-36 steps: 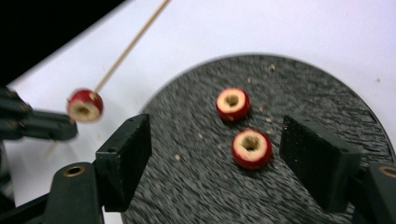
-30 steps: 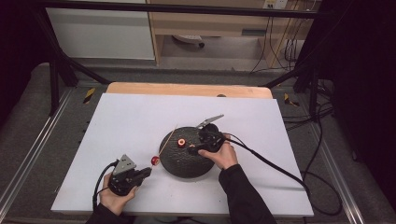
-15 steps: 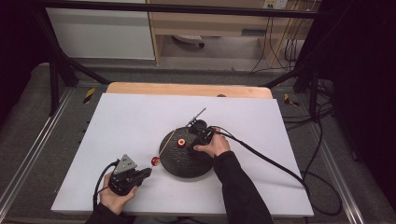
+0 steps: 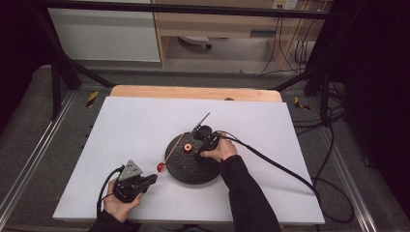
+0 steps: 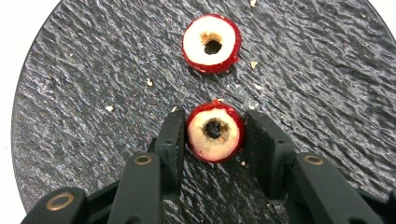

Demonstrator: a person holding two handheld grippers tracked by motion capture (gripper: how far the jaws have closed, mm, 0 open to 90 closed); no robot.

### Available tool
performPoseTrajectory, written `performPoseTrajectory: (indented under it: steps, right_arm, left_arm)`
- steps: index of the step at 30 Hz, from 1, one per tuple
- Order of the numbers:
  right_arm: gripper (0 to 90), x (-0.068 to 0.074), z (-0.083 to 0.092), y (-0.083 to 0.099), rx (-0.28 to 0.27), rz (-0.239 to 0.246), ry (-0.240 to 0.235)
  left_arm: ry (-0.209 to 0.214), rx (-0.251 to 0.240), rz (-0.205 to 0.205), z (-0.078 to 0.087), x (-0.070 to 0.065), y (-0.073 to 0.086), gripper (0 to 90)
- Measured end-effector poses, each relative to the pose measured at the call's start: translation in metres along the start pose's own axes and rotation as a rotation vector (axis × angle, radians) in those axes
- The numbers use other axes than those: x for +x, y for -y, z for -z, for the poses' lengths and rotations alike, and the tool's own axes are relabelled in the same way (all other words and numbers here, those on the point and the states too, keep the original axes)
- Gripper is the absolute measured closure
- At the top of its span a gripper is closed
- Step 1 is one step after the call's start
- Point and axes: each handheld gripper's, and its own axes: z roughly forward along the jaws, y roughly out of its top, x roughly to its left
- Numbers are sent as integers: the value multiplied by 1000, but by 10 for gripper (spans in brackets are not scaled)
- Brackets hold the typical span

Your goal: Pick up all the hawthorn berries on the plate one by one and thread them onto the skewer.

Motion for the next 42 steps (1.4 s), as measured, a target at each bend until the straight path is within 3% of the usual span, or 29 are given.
performPoseTrajectory:
  steps: [3,7,16,27,38,42]
  right_arm:
    - [603,1,2,0,-12,-11,-3]
    - [605,1,10,0,-66,-35,-12]
    - [607,6,34,6,-208,-167,-62]
    - [608,15,45,38,-489,-315,-176]
    - [608,25,37,62,-758,-473,-247]
    - [608,28,33,66,-831,-508,-253]
  left_arm:
    - [1,-2,0,0,0,0,886]
    - [-1,-6,3,0,0,0,886]
    - [-3,-21,5,3,-1,0,886]
    - [-3,-34,1,3,-5,-1,886]
    - [-5,-49,3,4,-7,-1,886]
    - [-4,-51,1,4,-8,-1,886]
